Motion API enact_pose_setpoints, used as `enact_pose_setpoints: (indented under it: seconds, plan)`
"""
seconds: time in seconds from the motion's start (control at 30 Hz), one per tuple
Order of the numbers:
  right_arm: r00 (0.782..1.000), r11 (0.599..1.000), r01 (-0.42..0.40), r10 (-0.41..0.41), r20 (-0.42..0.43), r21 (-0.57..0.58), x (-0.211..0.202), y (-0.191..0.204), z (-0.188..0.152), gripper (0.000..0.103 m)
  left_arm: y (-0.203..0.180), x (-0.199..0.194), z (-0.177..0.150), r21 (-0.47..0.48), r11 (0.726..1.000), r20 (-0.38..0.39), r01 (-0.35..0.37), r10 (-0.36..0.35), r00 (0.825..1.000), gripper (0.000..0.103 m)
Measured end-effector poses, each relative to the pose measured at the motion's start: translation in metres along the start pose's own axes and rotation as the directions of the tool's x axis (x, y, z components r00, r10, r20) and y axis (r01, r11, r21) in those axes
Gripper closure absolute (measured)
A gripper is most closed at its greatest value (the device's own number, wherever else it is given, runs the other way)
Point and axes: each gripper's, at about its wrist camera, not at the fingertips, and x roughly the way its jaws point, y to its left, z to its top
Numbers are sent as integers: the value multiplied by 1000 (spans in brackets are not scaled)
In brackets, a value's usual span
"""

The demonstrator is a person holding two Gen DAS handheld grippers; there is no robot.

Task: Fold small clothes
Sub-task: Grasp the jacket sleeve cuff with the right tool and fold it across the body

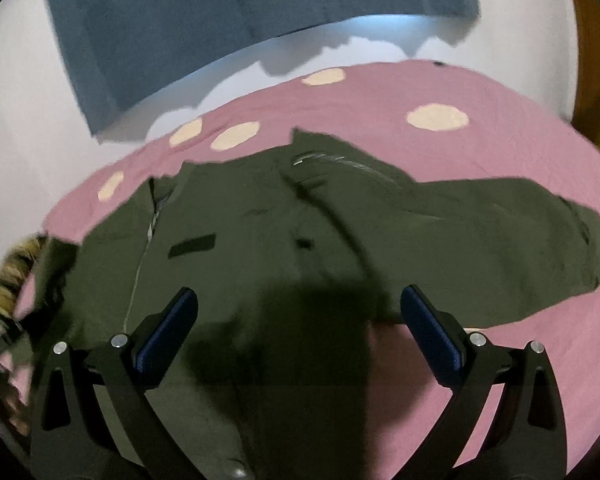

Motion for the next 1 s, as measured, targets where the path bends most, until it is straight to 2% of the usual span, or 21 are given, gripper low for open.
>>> enact_pose_setpoints:
  seconds: [0.1,0.2,0.3,0.4,0.47,0.5,0.57,0.63,0.7,0.77,0.8,0.83,0.9,0.93,1.0]
  plan:
    - [999,994,-4,1,33,107,-14,-43,12,2,0,1,1,-1,1000,-1,3,-3,1000,4]
    - [996,970,42,-59,65,239,-36,-101,24,2,0,2,-1,0,1000,-5,2,-2,1000,4]
    - [990,910,71,-114,83,408,-59,-168,26,2,0,3,-1,-2,1000,-10,-1,1,1000,4]
    - [983,832,95,-165,80,547,-75,-227,19,3,0,4,-1,-6,1000,-13,-5,5,1000,4]
    - [977,792,128,-206,64,597,-81,-254,14,9,0,6,-1,-6,1000,-18,-8,7,1000,4]
    - [974,775,144,-220,49,615,-81,-267,13,16,1,7,-1,-7,1000,-20,-9,9,1000,4]
    - [976,762,163,-218,11,627,-75,-281,10,26,1,9,-2,-8,1000,-24,-15,14,1000,4]
    - [984,763,157,-176,-32,627,-60,-287,8,33,1,10,-3,-9,1000,-31,-19,19,999,4]
    - [990,770,139,-127,-64,623,-46,-292,6,34,2,11,-5,-10,1000,-37,-23,22,999,4]
    - [985,794,170,-157,-74,584,-39,-286,9,35,3,12,-6,-10,1000,-43,-26,25,999,4]
    - [980,810,195,-181,-80,554,-38,-281,11,42,3,12,-6,-10,1000,-45,-27,27,999,4]
    - [975,818,216,-205,-81,533,-36,-277,13,58,3,13,-7,-8,1000,-47,-30,29,998,4]
    - [969,842,246,-231,-91,480,-35,-273,16,67,3,14,-7,-5,999,-50,-32,32,998,4]
    - [968,851,248,-235,-86,463,-36,-271,17,77,2,14,-7,-4,999,-51,-33,33,998,4]
    - [976,862,211,-213,-49,462,-46,-275,20,89,3,13,-7,0,999,-48,-36,36,998,4]
